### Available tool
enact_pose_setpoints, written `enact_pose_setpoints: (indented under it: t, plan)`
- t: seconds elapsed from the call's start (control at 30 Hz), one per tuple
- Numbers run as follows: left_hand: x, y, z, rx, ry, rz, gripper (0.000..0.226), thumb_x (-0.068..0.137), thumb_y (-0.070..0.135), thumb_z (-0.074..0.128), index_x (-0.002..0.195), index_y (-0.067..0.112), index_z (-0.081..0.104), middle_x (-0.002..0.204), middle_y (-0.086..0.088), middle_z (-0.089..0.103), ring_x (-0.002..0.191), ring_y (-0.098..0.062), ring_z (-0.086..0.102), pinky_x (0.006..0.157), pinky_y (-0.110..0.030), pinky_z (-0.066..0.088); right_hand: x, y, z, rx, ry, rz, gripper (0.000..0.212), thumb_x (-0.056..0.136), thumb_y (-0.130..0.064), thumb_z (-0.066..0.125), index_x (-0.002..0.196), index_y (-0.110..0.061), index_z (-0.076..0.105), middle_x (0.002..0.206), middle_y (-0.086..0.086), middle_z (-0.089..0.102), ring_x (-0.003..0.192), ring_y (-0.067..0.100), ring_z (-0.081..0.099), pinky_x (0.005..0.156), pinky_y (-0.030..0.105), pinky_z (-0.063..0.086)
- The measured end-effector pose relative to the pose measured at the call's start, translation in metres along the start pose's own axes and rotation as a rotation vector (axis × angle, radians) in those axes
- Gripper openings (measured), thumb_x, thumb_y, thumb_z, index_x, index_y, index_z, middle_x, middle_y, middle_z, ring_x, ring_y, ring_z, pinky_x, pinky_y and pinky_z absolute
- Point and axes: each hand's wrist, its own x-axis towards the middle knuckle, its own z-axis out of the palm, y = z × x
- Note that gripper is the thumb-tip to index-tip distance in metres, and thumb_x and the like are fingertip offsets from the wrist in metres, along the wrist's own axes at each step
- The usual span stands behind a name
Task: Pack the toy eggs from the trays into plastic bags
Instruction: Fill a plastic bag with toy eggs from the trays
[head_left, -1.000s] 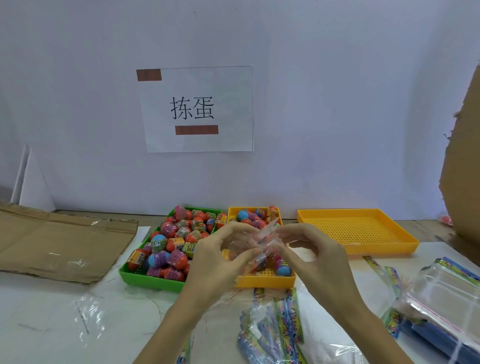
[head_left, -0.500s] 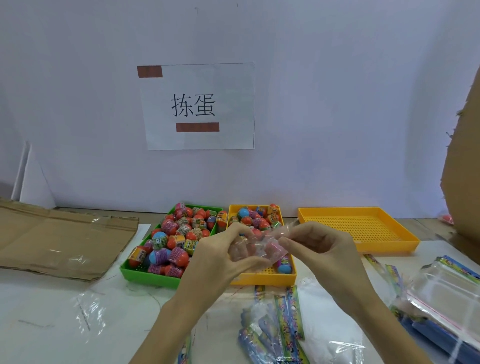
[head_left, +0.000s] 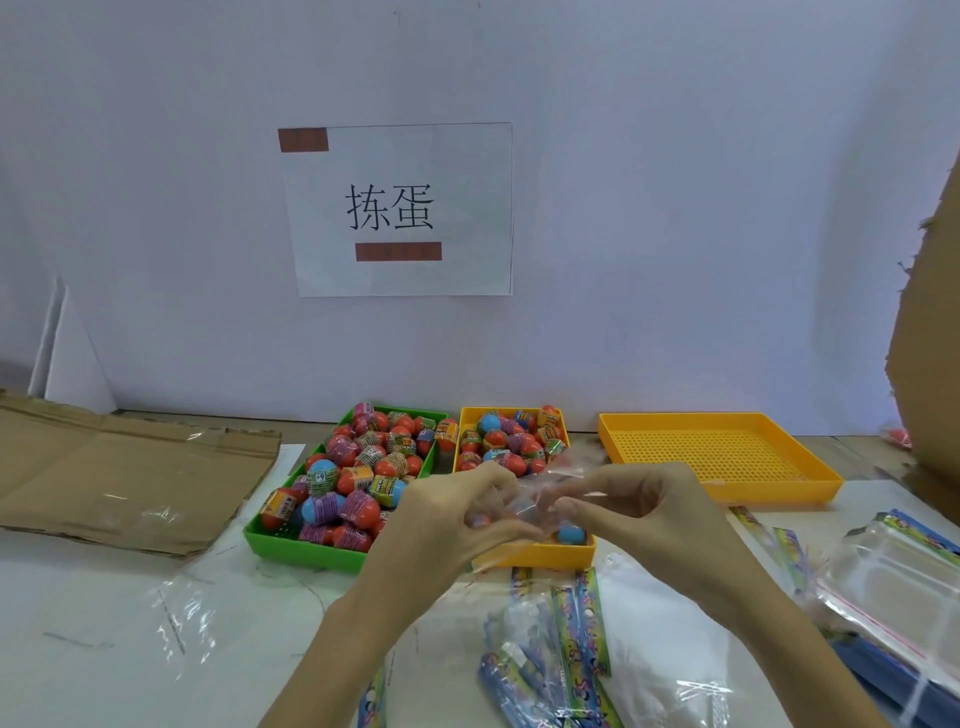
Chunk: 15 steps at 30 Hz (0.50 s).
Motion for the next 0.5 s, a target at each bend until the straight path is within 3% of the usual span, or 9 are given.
enact_pose_setpoints:
  t: [0.2, 0.27, 0.37, 0.43, 0.5]
  plan:
    - [-0.0002, -0.0018, 0.0019, -0.021, 0.034, 0.054, 0.037, 0.071, 0.025, 0.093, 0.095, 0.005, 0.073, 0.077, 0.030, 0.051, 0.067, 0.027, 0.048, 0.065, 0.007, 0.032, 0.0011, 0.0012, -0.0017, 0.026, -0.031, 0.008, 0.019, 0.084, -0.036, 0.080, 0.100, -0.027, 0.084, 0.102, -0.002, 0.080, 0.101, 0.016, 0.076, 0.092, 0.028, 0.060]
    - [-0.0002, 0.0001, 0.0026, -0.026, 0.034, 0.079, 0.037, 0.071, 0.026, 0.092, 0.095, 0.005, 0.074, 0.069, 0.036, 0.049, 0.065, 0.026, 0.047, 0.066, 0.006, 0.031, 0.0004, 0.0003, 0.0000, 0.046, -0.091, 0.009, 0.019, 0.086, -0.038, 0.080, 0.099, -0.025, 0.084, 0.103, 0.000, 0.080, 0.100, 0.018, 0.076, 0.092, 0.031, 0.060]
    - [-0.0008, 0.0017, 0.0034, -0.001, 0.034, 0.117, 0.036, 0.072, 0.029, 0.091, 0.096, 0.006, 0.075, 0.073, 0.042, 0.047, 0.068, 0.026, 0.046, 0.067, 0.006, 0.030, 0.0002, 0.0000, 0.0009, 0.035, -0.142, 0.020, 0.019, 0.089, -0.041, 0.078, 0.099, -0.027, 0.084, 0.106, -0.001, 0.080, 0.100, 0.022, 0.075, 0.091, 0.035, 0.061]
    - [-0.0021, 0.0012, 0.0037, 0.024, 0.056, 0.119, 0.038, 0.074, 0.031, 0.090, 0.099, 0.006, 0.076, 0.082, 0.039, 0.047, 0.070, 0.025, 0.047, 0.068, 0.005, 0.030, 0.0003, 0.0000, 0.0022, 0.018, -0.139, 0.011, 0.017, 0.089, -0.041, 0.076, 0.099, -0.030, 0.084, 0.106, -0.004, 0.080, 0.093, 0.017, 0.075, 0.082, 0.031, 0.062]
    - [-0.0029, 0.0008, 0.0027, 0.109, 0.089, 0.121, 0.042, 0.078, 0.043, 0.086, 0.101, 0.009, 0.077, 0.084, 0.029, 0.058, 0.068, 0.016, 0.045, 0.068, 0.001, 0.033, 0.0003, 0.0004, 0.0053, 0.022, -0.149, 0.001, 0.016, 0.093, -0.033, 0.073, 0.107, -0.032, 0.082, 0.102, -0.003, 0.080, 0.087, 0.010, 0.075, 0.075, 0.022, 0.058]
